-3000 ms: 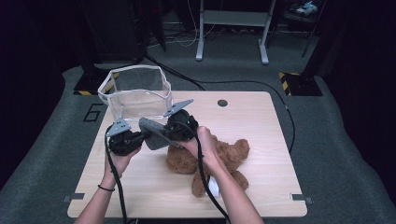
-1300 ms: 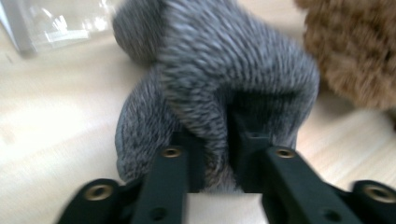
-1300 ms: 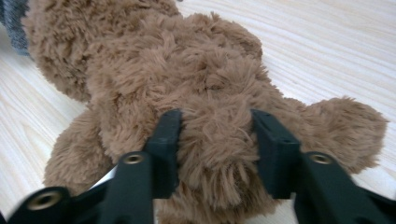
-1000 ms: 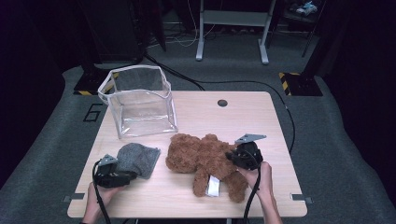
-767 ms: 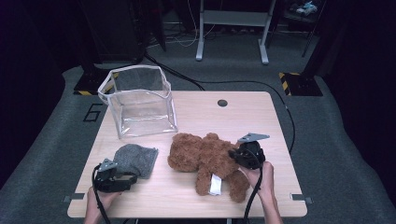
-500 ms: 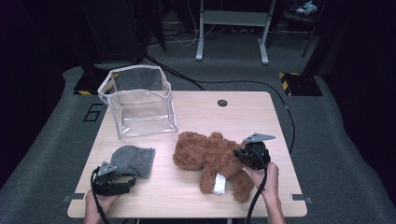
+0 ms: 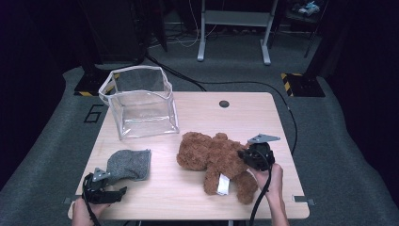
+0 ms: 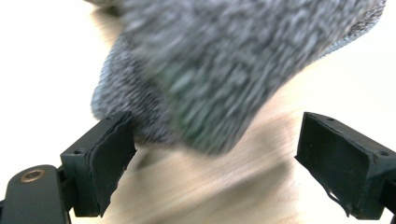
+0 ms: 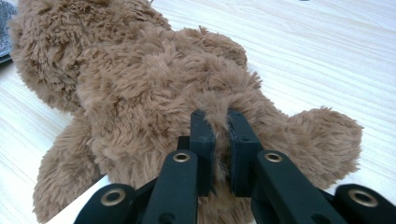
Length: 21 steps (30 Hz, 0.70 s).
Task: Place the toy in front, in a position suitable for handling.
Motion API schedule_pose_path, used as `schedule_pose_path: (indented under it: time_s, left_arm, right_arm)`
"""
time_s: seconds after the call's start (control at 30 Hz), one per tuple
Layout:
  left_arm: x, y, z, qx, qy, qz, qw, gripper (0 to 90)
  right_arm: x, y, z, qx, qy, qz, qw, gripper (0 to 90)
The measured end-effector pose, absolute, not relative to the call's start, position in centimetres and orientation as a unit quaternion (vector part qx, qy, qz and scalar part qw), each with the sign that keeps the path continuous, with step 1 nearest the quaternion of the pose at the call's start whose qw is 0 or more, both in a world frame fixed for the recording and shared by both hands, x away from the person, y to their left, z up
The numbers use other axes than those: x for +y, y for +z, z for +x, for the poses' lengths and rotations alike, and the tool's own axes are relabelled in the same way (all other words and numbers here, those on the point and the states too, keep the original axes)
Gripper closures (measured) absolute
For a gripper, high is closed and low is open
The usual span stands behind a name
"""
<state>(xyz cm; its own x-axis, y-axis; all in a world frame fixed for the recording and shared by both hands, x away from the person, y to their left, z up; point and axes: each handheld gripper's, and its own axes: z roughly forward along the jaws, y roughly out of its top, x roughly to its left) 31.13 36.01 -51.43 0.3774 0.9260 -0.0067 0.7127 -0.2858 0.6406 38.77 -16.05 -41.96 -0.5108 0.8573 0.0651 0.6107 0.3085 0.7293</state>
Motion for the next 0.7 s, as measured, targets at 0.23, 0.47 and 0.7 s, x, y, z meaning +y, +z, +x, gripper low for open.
schedule_pose_path:
  time_s: [0.23,0.47,0.7]
  left_arm:
    - [36.6,-52.4,31.1,0.528,0.203,0.769,0.299,11.1]
    - [36.6,-52.9,30.8,0.526,0.221,0.756,0.321,11.1]
    - [36.7,-53.1,30.8,0.526,0.228,0.75,0.329,11.1]
  right_arm:
    - [-16.0,-41.7,38.7,0.79,0.353,0.465,0.185,83.1]
    - [-16.2,-41.9,38.5,0.789,0.353,0.465,0.188,82.1]
    - [-16.2,-42.0,38.4,0.789,0.352,0.467,0.187,81.5]
